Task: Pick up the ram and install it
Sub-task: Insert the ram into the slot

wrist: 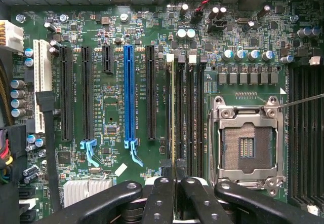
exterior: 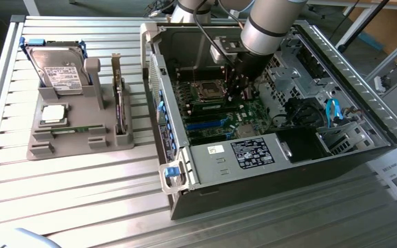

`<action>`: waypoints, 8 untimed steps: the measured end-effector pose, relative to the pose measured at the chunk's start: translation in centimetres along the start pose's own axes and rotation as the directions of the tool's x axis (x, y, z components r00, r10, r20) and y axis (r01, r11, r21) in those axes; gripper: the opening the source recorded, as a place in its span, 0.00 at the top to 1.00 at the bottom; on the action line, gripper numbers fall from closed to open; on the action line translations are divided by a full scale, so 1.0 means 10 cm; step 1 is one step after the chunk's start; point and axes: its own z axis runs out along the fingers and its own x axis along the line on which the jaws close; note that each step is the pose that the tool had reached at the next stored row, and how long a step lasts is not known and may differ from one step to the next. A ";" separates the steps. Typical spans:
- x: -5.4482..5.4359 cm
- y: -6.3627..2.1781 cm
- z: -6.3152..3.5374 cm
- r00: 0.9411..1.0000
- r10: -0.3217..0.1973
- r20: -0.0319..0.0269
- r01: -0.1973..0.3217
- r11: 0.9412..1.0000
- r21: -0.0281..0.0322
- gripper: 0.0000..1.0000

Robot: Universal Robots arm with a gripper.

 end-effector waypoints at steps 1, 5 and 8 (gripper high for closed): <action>0.00 0.000 0.000 1.000 0.000 0.000 0.000 1.000 0.000 0.88; 0.00 0.000 0.021 1.000 0.000 0.000 0.000 1.000 0.001 0.88; 0.00 0.000 0.025 1.000 0.000 0.000 0.000 1.000 0.001 0.88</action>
